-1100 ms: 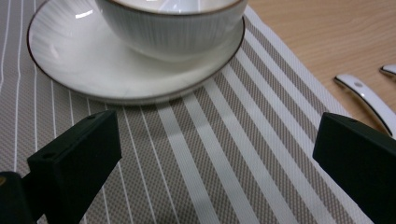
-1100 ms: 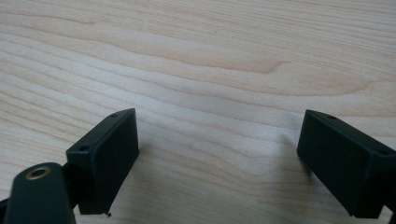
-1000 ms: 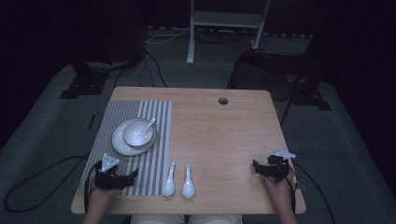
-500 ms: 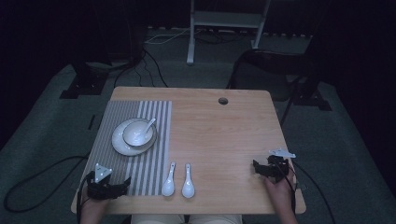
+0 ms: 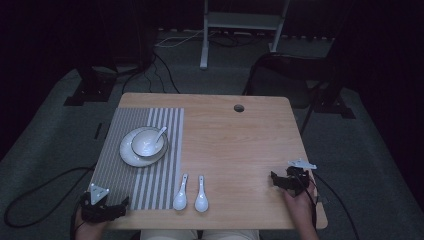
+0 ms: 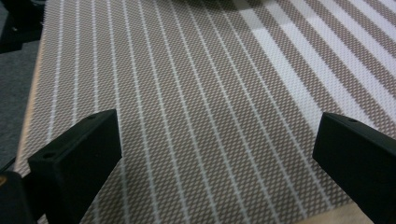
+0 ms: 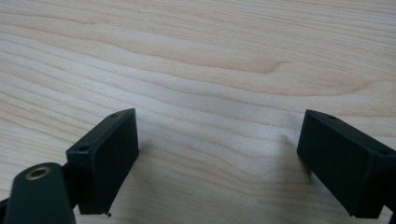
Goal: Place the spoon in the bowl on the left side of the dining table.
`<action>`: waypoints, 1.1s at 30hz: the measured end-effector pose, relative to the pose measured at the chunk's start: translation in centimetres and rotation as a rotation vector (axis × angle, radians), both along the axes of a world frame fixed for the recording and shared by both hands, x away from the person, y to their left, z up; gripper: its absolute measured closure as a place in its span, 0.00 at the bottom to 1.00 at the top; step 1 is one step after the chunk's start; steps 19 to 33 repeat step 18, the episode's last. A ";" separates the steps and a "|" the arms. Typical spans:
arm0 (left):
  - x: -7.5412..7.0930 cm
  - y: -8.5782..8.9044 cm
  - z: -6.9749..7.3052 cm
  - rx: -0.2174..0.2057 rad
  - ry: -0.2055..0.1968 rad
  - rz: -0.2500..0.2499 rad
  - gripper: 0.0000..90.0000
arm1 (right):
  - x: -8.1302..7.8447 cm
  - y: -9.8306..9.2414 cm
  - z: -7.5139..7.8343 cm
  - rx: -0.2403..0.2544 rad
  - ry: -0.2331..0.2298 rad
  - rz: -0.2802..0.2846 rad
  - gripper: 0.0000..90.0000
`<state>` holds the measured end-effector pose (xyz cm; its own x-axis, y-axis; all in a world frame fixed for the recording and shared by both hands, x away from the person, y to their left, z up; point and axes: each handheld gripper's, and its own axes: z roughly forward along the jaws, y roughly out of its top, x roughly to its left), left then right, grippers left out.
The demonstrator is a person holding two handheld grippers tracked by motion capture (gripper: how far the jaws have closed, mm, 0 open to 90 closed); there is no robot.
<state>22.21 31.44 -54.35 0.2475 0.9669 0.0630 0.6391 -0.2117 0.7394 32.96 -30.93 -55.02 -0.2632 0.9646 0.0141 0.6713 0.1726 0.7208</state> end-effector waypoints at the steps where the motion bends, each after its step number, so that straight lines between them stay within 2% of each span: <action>1: -0.2 0.1 0.0 0.004 -0.002 0.000 0.01 | 0.0 0.0 0.0 0.000 0.000 0.000 0.13; 6: -0.7 0.6 -0.2 0.019 0.009 0.012 0.01 | 0.0 0.0 0.0 0.000 0.000 0.000 0.13; 9: -0.7 0.9 -0.4 -0.008 0.019 0.012 0.01 | 0.0 0.0 0.0 0.000 0.000 0.000 0.13; 18: -0.7 1.2 -0.5 -0.036 0.016 0.026 0.01 | 0.0 0.0 0.0 0.000 0.000 -0.001 0.13; 33: -0.7 1.2 -0.5 -0.036 0.016 0.026 0.01 | 0.0 0.0 0.0 0.000 0.000 -0.001 0.13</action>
